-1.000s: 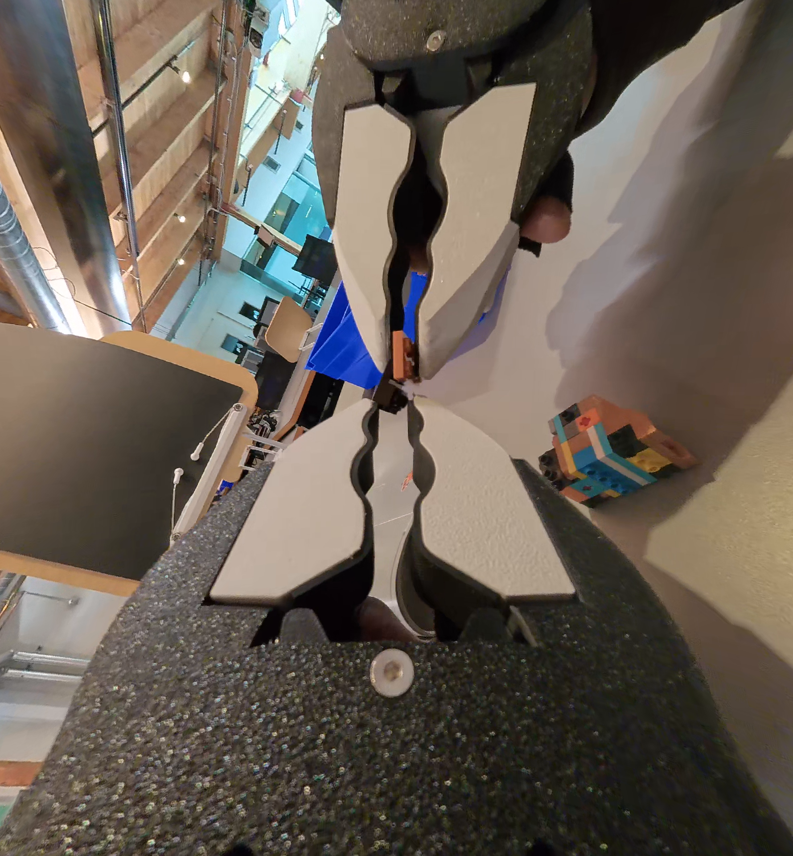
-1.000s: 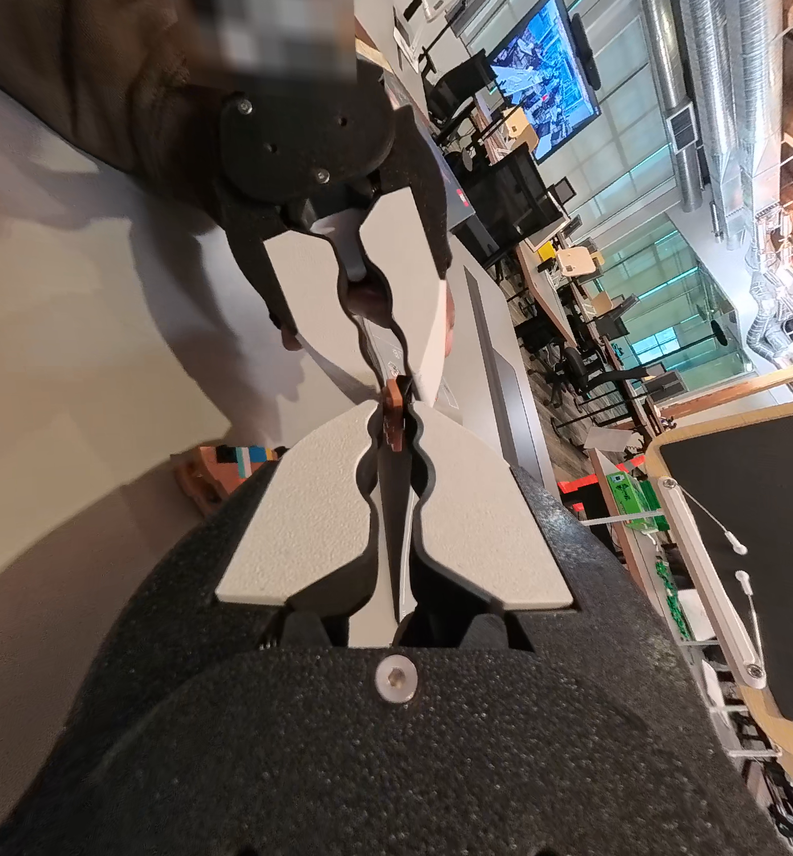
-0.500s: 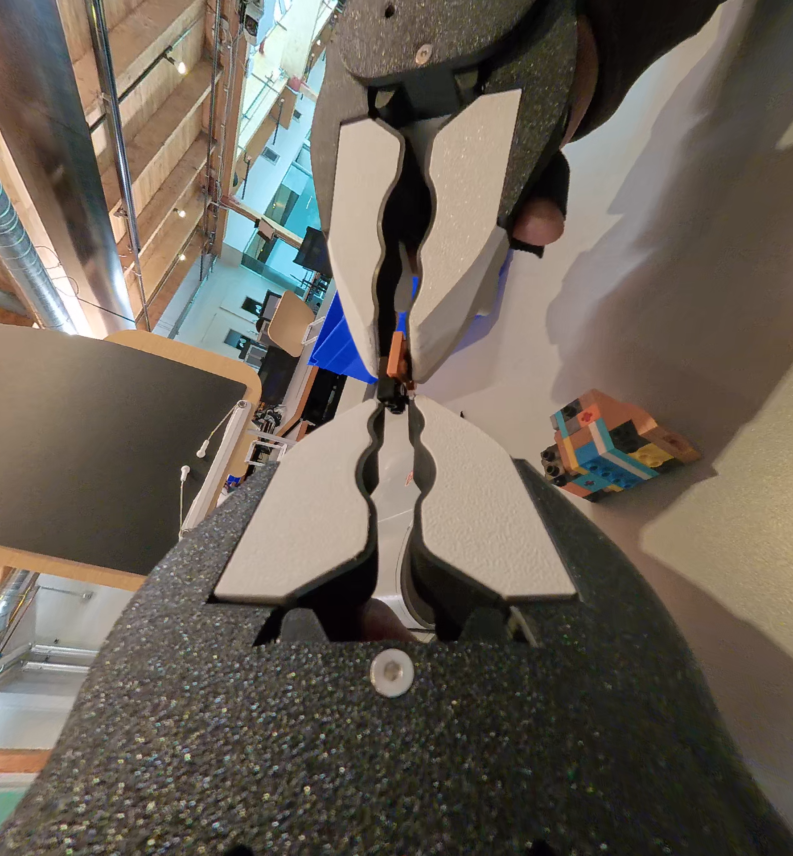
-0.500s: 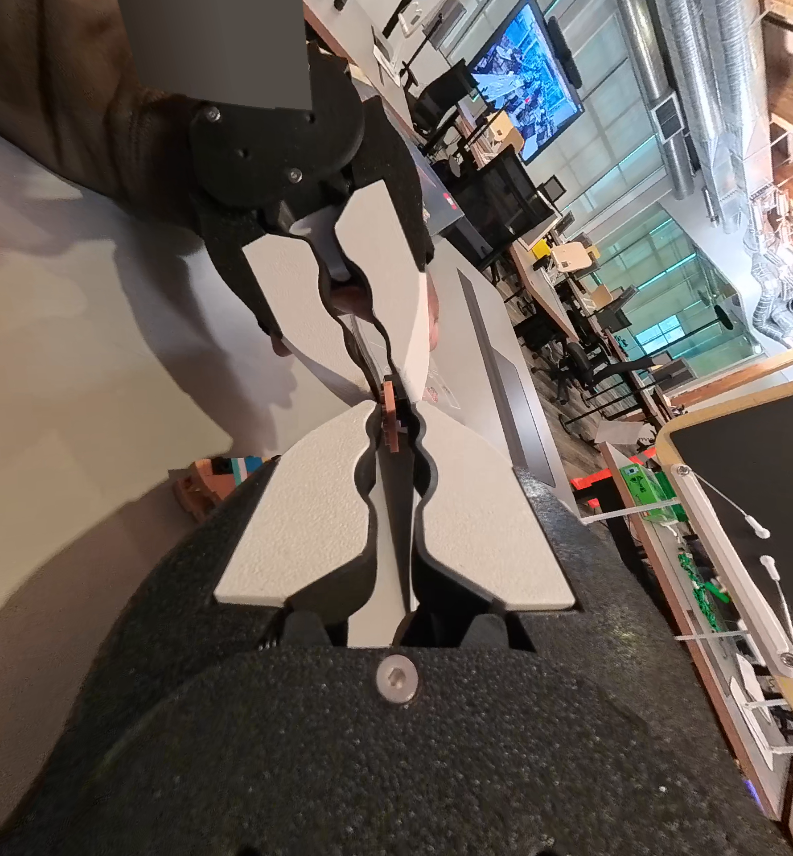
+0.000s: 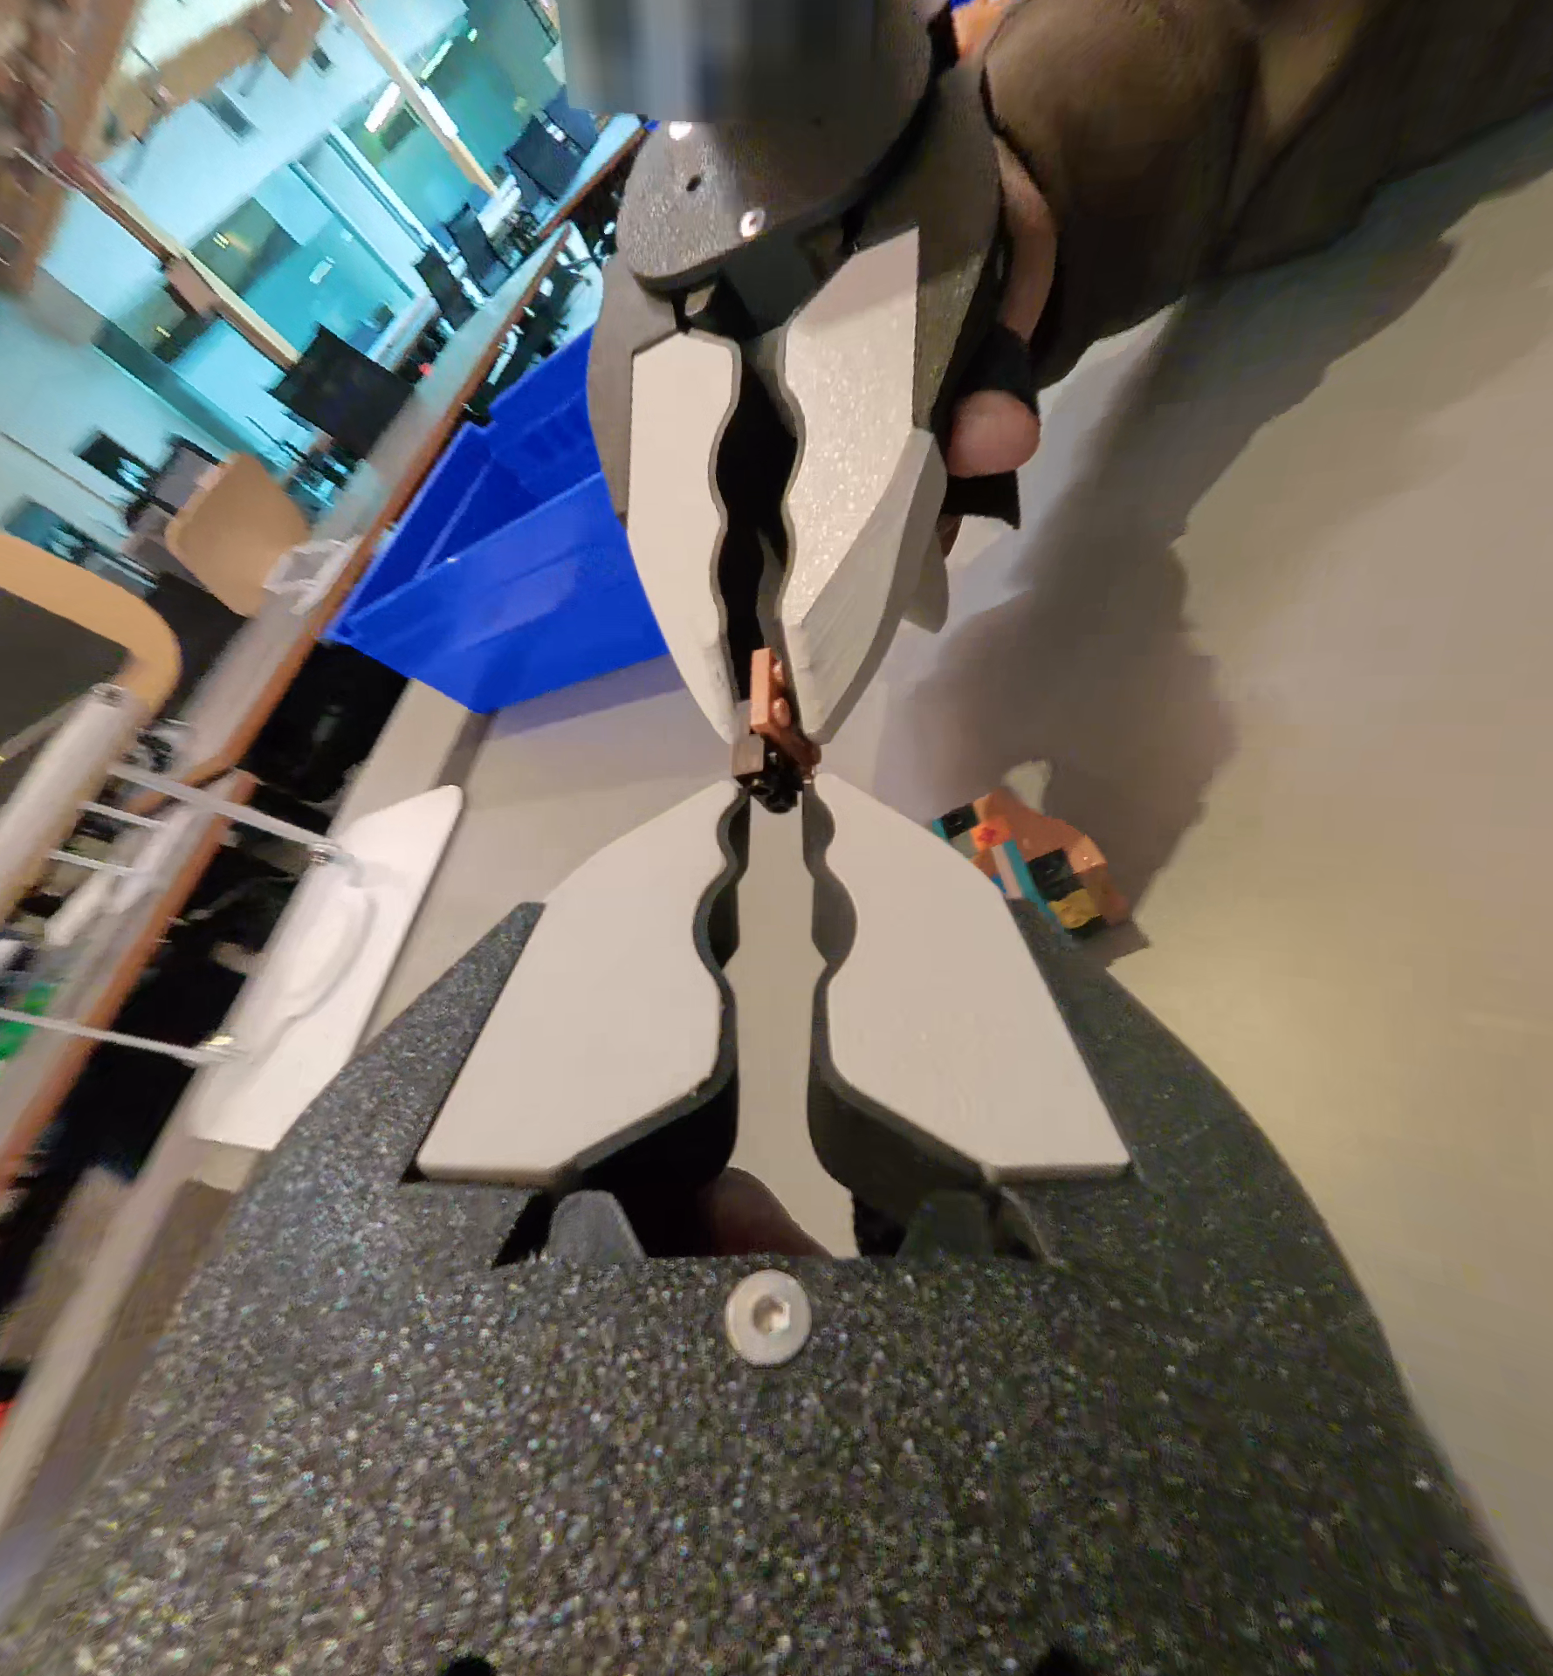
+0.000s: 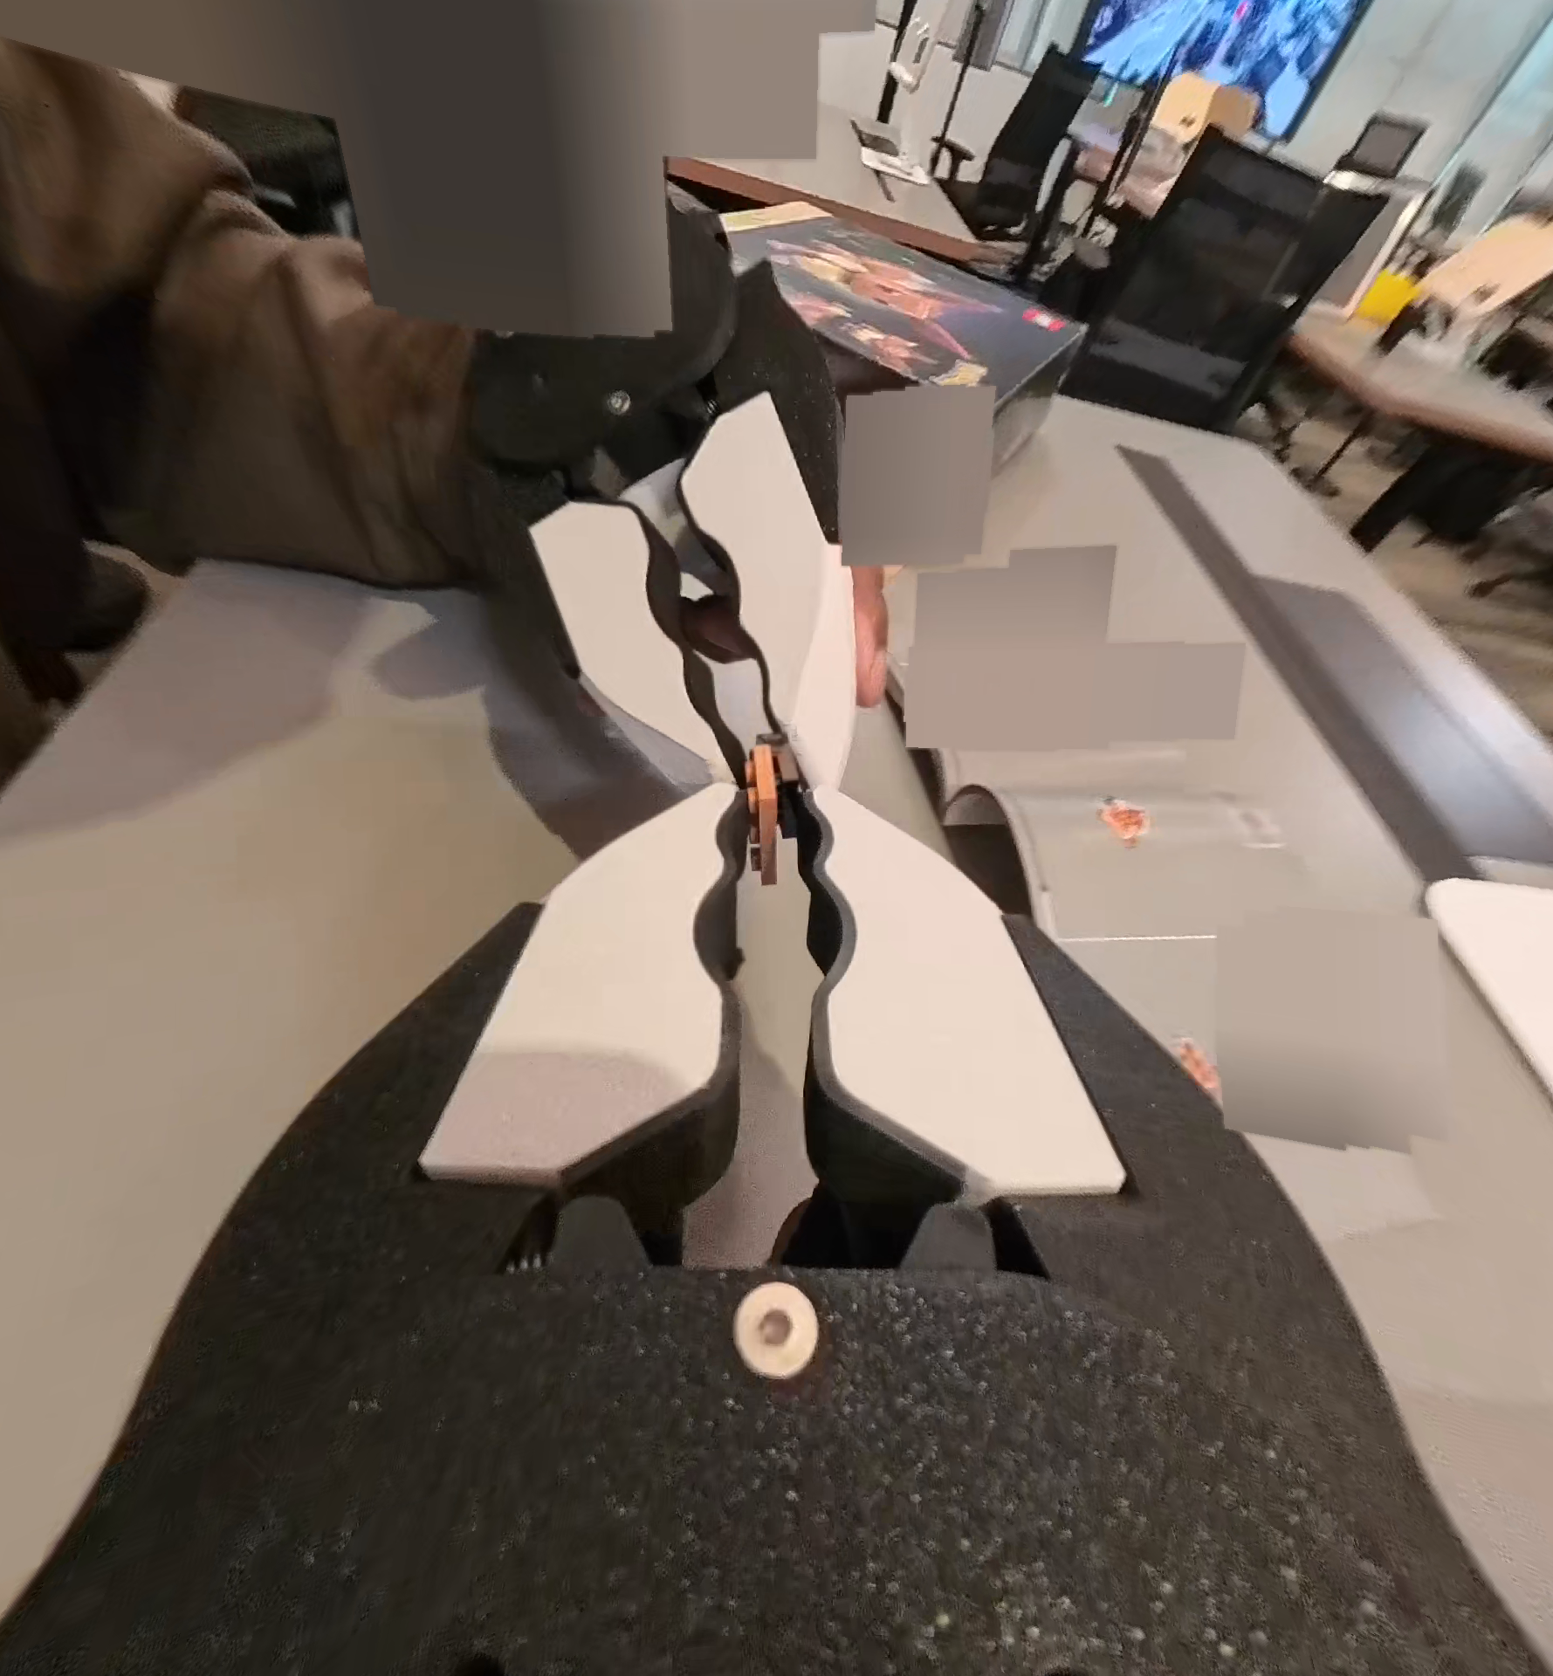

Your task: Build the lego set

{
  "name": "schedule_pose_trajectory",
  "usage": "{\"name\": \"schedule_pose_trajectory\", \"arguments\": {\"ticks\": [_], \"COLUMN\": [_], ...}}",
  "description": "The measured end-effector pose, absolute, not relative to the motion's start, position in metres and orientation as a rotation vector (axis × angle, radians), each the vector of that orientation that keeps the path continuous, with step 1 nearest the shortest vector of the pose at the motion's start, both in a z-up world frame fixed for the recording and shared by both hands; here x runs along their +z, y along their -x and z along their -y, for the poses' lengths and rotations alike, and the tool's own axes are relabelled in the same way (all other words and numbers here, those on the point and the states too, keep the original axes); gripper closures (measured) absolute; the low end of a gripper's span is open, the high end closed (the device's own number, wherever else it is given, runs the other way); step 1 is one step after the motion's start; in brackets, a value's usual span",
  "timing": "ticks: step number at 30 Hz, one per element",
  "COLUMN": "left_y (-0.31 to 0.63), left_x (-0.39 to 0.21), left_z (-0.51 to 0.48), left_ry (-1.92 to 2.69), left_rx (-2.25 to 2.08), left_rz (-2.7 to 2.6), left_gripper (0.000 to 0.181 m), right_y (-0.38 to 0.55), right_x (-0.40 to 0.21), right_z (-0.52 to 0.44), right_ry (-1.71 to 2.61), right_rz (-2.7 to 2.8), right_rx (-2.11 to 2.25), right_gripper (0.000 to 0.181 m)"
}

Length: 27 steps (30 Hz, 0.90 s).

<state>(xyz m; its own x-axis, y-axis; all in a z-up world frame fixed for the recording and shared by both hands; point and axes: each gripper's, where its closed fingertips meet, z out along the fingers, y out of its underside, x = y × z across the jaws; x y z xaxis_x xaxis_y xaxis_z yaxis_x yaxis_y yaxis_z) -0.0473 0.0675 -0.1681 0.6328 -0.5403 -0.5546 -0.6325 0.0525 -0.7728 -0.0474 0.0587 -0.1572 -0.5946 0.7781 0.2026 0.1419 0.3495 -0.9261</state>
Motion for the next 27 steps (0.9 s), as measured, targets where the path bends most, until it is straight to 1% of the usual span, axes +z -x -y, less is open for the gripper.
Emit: {"name": "schedule_pose_trajectory", "arguments": {"ticks": [7,13,27], "left_y": [0.044,0.045,0.053], "left_x": [-0.169,-0.165,-0.148], "left_z": [-0.063,-0.063,-0.075], "left_ry": [1.71,1.74,1.649], "left_rx": [-0.267,-0.471,-0.659], "left_rz": [-0.851,-0.72,-0.458], "left_gripper": [0.169,0.17,0.17], "right_y": [0.045,0.049,0.061], "right_x": [-0.157,-0.154,-0.136], "right_z": [-0.055,-0.058,-0.071], "right_ry": [1.032,1.202,1.428], "right_rz": [1.979,1.884,1.555], "right_rx": [1.568,1.786,2.049], "right_gripper": [0.173,0.172,0.172]}}
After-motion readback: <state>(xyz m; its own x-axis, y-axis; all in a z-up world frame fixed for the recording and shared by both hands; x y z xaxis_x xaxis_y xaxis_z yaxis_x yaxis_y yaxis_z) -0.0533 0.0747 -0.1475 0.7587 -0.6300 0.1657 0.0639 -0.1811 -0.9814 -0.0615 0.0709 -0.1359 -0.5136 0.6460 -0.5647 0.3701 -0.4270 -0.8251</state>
